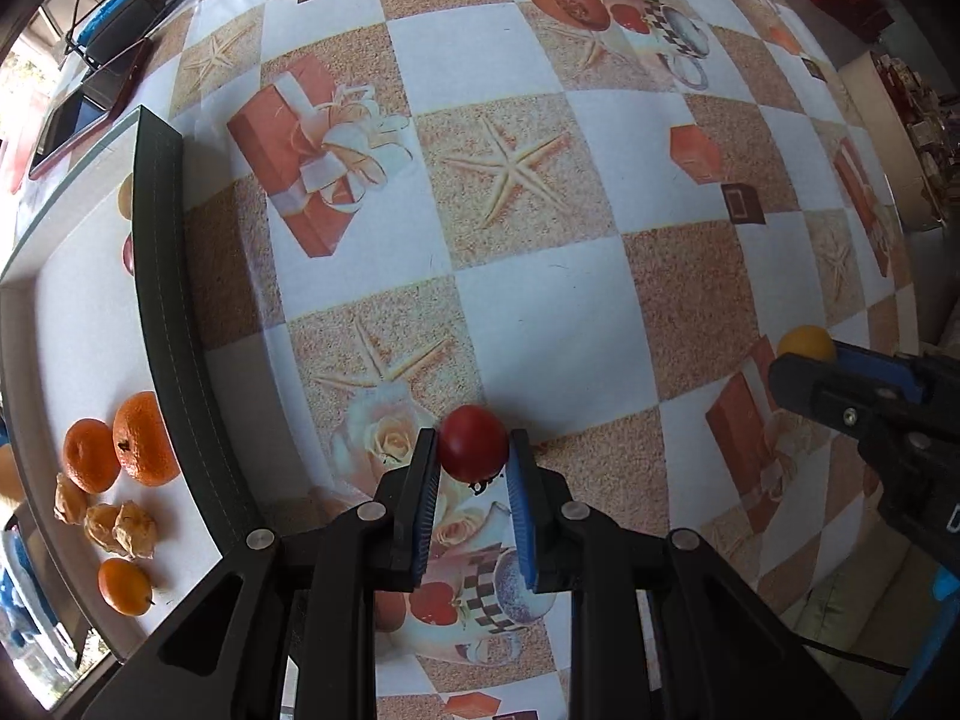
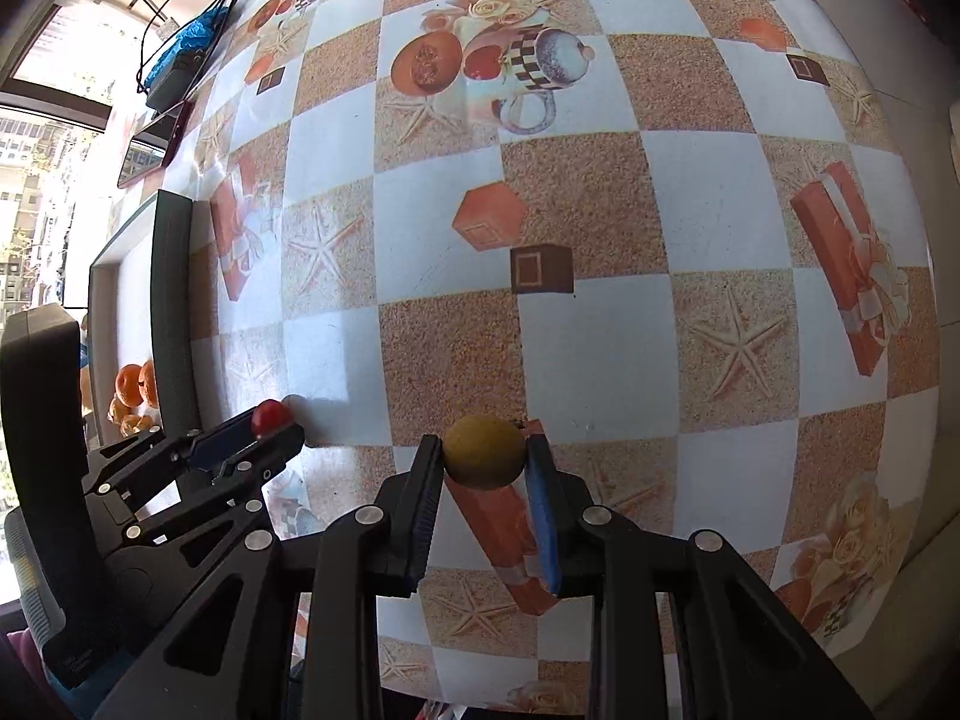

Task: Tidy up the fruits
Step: 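Lower and open both tools, setting the kiwi and tomato on the tablecloth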

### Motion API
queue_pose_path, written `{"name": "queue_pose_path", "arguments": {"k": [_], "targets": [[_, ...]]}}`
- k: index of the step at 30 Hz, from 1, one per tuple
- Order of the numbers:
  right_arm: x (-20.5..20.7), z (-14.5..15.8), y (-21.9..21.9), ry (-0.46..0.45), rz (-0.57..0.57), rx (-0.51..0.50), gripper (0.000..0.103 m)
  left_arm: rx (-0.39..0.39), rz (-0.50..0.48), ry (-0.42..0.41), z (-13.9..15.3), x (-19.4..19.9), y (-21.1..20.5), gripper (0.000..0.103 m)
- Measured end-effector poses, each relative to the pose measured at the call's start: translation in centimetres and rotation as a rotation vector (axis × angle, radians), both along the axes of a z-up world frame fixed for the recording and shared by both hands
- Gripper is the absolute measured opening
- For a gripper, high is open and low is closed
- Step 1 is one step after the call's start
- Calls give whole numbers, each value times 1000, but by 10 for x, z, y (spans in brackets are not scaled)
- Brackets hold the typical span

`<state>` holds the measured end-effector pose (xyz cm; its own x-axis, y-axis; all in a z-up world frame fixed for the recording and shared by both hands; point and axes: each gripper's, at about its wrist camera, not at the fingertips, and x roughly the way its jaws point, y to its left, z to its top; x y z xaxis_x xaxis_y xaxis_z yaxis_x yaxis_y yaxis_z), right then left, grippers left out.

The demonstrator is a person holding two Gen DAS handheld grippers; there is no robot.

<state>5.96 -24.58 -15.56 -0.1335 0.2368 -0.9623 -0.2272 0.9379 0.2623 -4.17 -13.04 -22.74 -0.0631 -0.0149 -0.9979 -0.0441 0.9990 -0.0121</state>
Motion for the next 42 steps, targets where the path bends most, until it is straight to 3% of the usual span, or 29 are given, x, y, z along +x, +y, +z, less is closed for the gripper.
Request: {"name": "queue_pose_path", "arguments": {"k": [6, 8, 19, 22, 23, 24, 25, 28, 29, 30, 32, 39, 42], "targets": [[-10, -1, -5, 0, 6, -23, 29, -12, 18, 1, -2, -6, -1, 24], [-13, -2, -8, -1, 6, -31, 30, -11, 13, 0, -3, 7, 16, 25], [-23, -16, -20, 12, 16, -63, 30, 6, 0, -4, 2, -1, 3, 27], [-24, -21, -21, 16, 17, -70, 30, -10, 1, -2, 1, 0, -1, 37], [-22, -24, -16, 18, 18, -74, 30, -10, 3, 1, 1, 0, -2, 47], [-22, -26, -16, 23, 21, -76, 30, 0, 6, 4, 1, 0, -3, 64], [-22, -28, -17, 30, 24, -76, 30, 13, 14, 5, 0, 1, -3, 70], [-21, -33, -17, 40, 29, -76, 30, 19, 46, 15, -6, 0, 1, 77], [-20, -35, -15, 39, 29, -74, 36, 19, 51, 18, -7, 0, 2, 80], [-19, -35, -15, 39, 31, -69, 64, 20, 51, 18, -8, 0, 2, 81], [-17, -35, -14, 20, 35, -85, 91, 27, 41, 18, -9, 1, 0, 82], [-13, -41, -11, 23, 43, -118, 91, 32, 68, 61, -21, 4, -4, 103], [-15, -47, -17, 28, 37, -131, 91, 22, 101, 38, -23, 3, -3, 103]]}}
